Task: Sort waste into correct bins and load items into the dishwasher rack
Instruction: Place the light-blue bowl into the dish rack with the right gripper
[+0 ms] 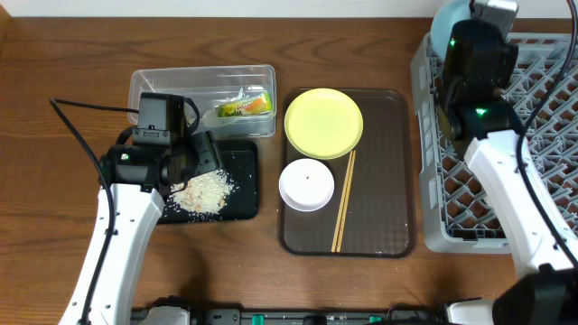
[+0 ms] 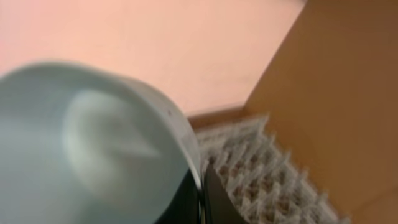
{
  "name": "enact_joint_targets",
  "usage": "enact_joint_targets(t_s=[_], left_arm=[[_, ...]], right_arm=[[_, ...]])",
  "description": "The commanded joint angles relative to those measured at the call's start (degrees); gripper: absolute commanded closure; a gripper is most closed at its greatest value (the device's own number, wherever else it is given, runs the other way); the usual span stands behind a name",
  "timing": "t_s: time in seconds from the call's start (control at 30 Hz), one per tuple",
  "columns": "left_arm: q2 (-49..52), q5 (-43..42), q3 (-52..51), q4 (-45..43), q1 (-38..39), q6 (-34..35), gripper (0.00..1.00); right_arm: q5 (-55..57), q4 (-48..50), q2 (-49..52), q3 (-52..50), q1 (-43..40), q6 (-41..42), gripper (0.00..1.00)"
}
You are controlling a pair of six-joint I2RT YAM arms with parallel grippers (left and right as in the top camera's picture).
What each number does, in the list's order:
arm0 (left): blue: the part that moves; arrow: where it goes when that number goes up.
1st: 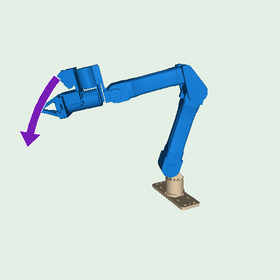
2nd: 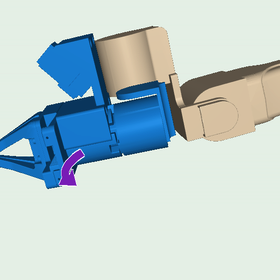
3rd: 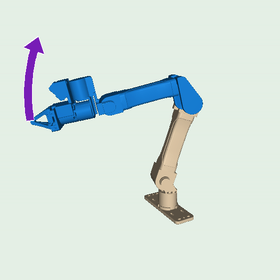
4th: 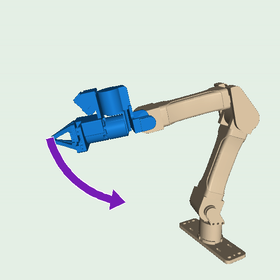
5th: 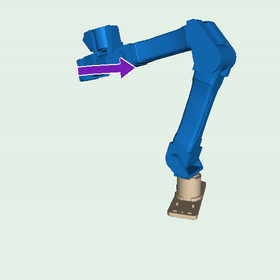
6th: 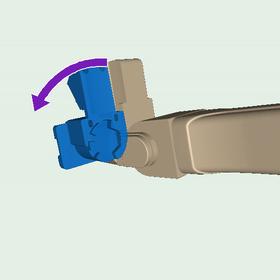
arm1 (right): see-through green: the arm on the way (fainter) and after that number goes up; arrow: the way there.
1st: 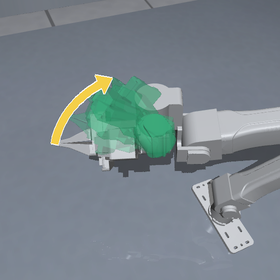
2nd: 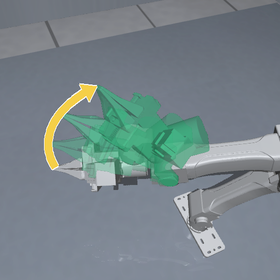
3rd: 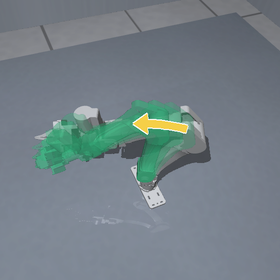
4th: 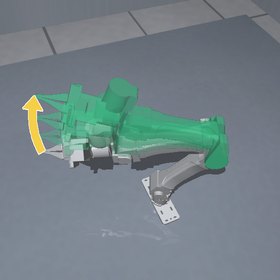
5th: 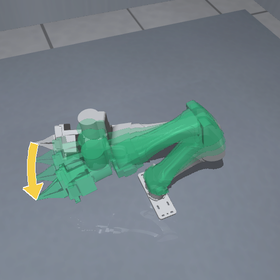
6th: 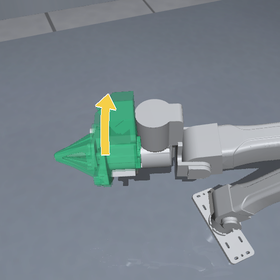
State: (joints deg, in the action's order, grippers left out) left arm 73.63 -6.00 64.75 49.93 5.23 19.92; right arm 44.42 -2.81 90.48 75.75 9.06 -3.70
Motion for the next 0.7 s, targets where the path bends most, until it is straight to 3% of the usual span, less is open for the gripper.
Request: enact_joint_targets(t_s=[0.0, 0.13, 0.27, 0.67], left_arm=[[0.22, 0.68, -0.57, 0.22, -0.24, 0.76, 0.31], [0.22, 0.68, -0.57, 0.22, -0.24, 0.76, 0.31], [0.22, 0.68, -0.57, 0.22, -0.24, 0.76, 0.31], [0.22, 0.68, -0.57, 0.20, -0.24, 0.76, 0.32]], right_arm=[[5.25, 7.32, 4.24, 0.33, -2.25, -14.64, 0.99], [5.07, 17.59, 9.51, 0.33, -4.04, -22.67, 0.99], [5.05, 23.76, 14.64, 0.33, -6.08, -25.55, 0.99], [4.87, 24.24, 23.17, 0.33, -6.95, -25.03, 0.99]])
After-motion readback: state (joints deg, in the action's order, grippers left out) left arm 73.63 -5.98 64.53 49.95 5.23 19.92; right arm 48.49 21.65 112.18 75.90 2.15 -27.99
